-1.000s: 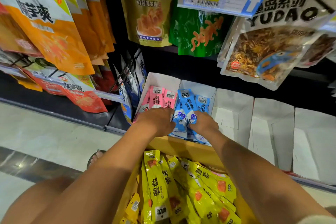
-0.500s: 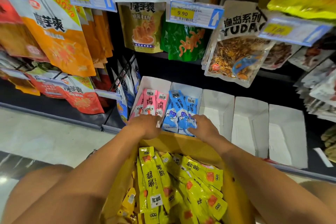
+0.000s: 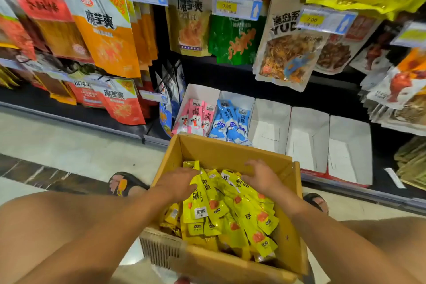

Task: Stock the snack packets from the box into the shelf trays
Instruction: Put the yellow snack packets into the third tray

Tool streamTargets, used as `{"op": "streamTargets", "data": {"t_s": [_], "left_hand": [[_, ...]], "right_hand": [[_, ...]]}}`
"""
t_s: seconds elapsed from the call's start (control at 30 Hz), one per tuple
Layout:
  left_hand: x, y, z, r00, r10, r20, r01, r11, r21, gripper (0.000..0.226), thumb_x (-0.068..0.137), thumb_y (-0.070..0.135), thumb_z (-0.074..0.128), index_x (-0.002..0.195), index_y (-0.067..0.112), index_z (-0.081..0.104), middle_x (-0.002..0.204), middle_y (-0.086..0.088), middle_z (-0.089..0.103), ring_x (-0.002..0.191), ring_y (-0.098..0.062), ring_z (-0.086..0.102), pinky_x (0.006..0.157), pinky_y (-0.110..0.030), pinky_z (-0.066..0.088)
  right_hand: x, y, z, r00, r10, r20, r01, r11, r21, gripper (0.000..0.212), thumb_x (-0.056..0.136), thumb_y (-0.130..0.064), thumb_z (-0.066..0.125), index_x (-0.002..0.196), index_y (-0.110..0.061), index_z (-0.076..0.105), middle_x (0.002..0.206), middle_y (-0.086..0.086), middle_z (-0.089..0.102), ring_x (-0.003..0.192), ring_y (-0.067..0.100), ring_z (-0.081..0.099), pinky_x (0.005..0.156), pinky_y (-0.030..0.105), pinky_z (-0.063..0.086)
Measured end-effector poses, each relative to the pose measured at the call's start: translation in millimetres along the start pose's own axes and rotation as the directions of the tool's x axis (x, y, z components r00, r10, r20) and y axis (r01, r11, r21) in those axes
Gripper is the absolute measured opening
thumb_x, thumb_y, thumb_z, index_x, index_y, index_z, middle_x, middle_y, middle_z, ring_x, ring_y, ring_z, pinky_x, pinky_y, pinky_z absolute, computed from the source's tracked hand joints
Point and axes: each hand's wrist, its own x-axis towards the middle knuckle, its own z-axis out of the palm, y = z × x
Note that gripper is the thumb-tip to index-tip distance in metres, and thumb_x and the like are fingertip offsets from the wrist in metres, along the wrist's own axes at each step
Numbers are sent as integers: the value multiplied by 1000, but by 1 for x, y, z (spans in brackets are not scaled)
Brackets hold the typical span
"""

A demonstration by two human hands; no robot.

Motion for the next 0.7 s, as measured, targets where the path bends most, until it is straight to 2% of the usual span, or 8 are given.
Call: {"op": "streamTargets", "data": {"t_s": [0.13, 0.27, 0.5, 0.7], "left_hand": [[-27, 8, 58, 999, -25, 44, 28, 997, -67, 55, 106, 49, 43, 157, 30, 36, 162, 0, 38, 148, -24, 37, 115, -41, 40], [-40, 9, 92, 998, -28, 55, 33, 996, -81, 54, 106, 55, 36, 154, 30, 41, 159, 1, 44, 145, -23, 39, 111, -41, 41], [-39, 0, 124, 994, -52, 99, 62, 993, -96, 48, 107, 51, 32, 140, 27, 57, 144, -2, 55, 139, -23, 43, 108, -43, 43], [-33, -4, 128, 993, -55, 107, 67, 991, -112, 43, 106, 48, 39, 141, 29, 57, 148, -1, 53, 141, -22, 40, 111, -42, 42]], "right_hand": [[-27, 11, 34, 997, 12, 74, -14, 1000, 26, 55, 86, -43, 73, 136, -27, 56, 143, 5, 49, 131, 23, 49, 105, 36, 42], [-46, 26, 73, 986, 56, 159, -58, 998, 6, 50, 87, -40, 71, 133, -28, 57, 143, 7, 50, 129, 24, 51, 101, 33, 42], [-68, 42, 126, 926, 165, 338, -137, 985, -105, 63, 84, -54, 67, 138, -25, 50, 138, 4, 53, 117, 24, 58, 90, 36, 51], [-66, 25, 140, 906, 248, 342, -121, 928, -352, 83, 64, -88, 58, 118, -25, 58, 118, -6, 63, 114, 21, 60, 81, 36, 49]]}}
